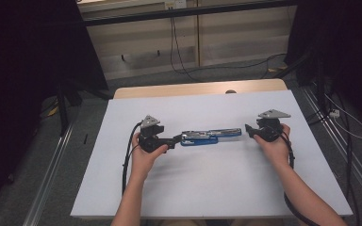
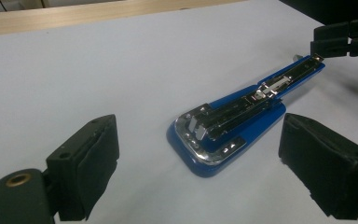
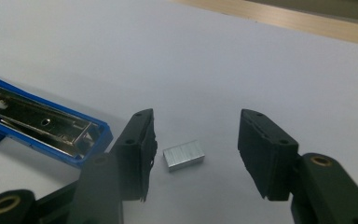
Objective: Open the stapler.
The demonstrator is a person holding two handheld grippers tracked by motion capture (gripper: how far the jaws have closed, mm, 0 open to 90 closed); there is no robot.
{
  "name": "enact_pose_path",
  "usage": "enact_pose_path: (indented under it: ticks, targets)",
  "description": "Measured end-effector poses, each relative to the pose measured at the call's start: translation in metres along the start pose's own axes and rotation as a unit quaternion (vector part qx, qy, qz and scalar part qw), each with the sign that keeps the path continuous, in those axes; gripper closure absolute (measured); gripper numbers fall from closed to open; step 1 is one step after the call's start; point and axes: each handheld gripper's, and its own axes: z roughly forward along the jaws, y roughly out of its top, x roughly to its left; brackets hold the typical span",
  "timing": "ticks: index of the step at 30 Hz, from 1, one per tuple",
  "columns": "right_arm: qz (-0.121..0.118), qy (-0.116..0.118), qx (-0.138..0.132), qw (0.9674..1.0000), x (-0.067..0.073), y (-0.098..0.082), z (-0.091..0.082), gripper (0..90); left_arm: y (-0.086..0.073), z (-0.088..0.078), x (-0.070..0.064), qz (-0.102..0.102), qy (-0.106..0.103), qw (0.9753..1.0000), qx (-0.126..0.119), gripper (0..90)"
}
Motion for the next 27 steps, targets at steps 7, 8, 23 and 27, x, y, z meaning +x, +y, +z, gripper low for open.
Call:
enact_pose_path:
  ticks: [7,8,23,27]
  targets:
    - [0.010,0.007,0.009,0.9999,0.003,-0.006,0.006,54.2,-0.001,0.000,0.002,-0.002,0.002,1.0000,0.006,12.4]
    - [0.011,0.007,0.010,0.9999,0.004,-0.006,0.006,53.5,-0.001,0.000,0.003,-0.001,0.003,1.0000,0.006,12.4]
    - [-0.002,-0.003,0.047,0.9989,0.012,-0.004,0.016,52.2,0.000,-0.003,0.005,-0.003,0.006,1.0000,0.002,12.3]
    - [0.003,0.003,0.048,0.9988,0.010,-0.003,0.016,52.1,0.000,-0.003,0.005,-0.004,0.005,1.0000,0.001,12.3]
